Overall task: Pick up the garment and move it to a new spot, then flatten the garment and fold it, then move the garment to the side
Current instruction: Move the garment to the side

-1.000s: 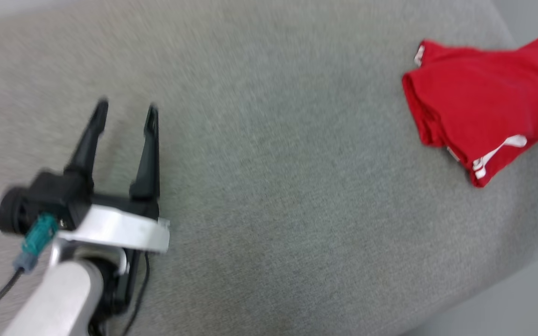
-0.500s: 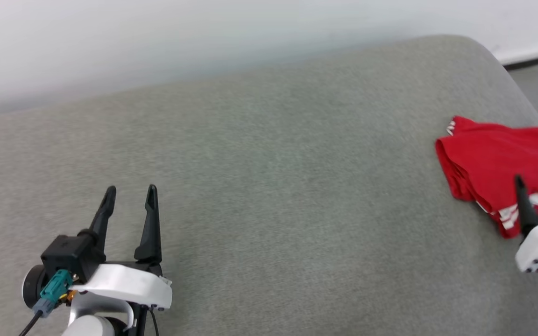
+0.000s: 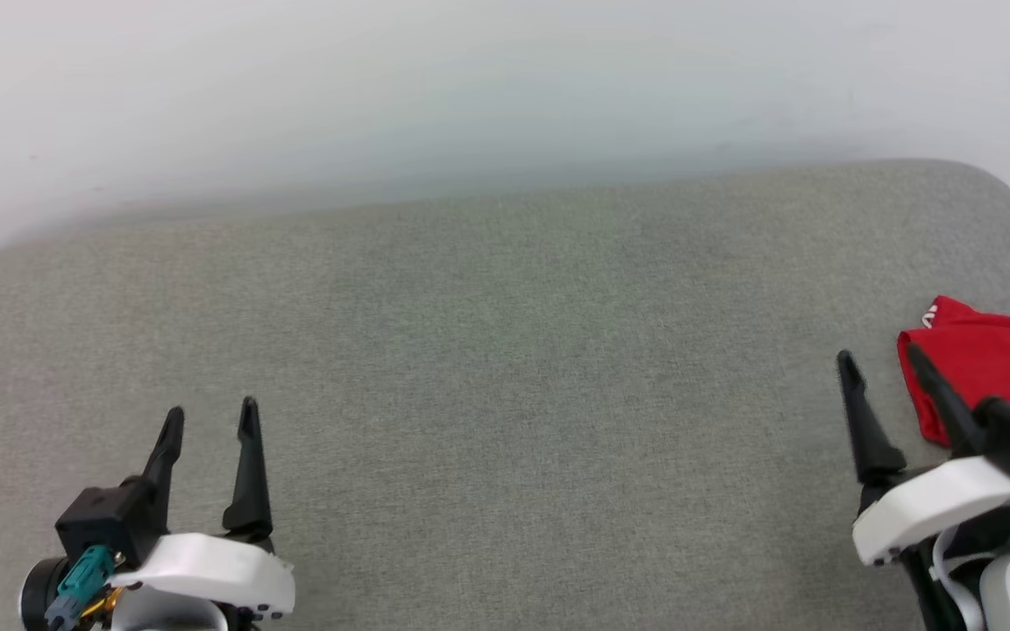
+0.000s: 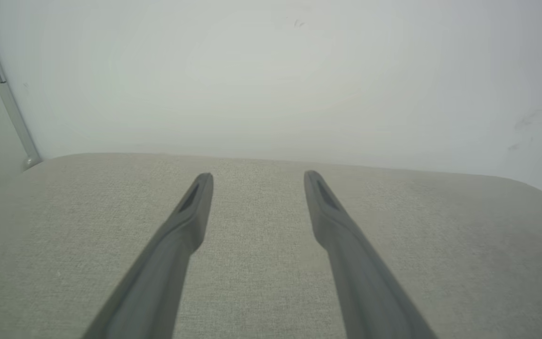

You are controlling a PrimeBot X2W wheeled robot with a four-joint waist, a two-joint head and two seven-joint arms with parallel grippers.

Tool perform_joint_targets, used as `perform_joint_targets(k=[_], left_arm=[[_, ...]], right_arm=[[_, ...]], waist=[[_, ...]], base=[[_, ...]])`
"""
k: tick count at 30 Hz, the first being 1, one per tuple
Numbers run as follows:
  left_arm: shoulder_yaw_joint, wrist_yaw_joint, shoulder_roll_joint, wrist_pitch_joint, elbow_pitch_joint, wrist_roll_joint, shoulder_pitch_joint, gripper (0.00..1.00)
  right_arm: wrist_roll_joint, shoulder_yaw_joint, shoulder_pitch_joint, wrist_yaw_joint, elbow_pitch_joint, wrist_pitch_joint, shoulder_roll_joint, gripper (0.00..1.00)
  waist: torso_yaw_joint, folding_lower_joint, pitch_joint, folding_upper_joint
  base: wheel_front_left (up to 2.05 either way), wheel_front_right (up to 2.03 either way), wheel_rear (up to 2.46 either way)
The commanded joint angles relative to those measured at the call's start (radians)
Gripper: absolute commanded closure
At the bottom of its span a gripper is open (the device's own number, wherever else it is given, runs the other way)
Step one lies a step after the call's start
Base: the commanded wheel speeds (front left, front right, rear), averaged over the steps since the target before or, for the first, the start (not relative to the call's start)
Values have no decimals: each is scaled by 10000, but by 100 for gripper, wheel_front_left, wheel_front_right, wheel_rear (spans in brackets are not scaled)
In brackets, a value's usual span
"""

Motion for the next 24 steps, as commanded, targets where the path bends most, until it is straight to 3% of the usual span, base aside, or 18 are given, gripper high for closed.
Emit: perform_joint_targets(k=[1,13,24], left_arm=[[59,21,73,-74,92,-19,228,0],[-102,-152,233,-244,508,272,920,0],[-174,-235,69,-302,791,399,1086,0]], right_arm=[[-78,-18,397,-10,-302,-26,188,0],[-605,-348,2270,-8,-2117,406,806,0],[-679,-369,2725,-8,-2606,593,1051,0]], waist=[[141,2,-166,0],[266,2,-685,0],[386,2,-976,0]], base=[[0,0,0],[0,0,0],[0,0,0]])
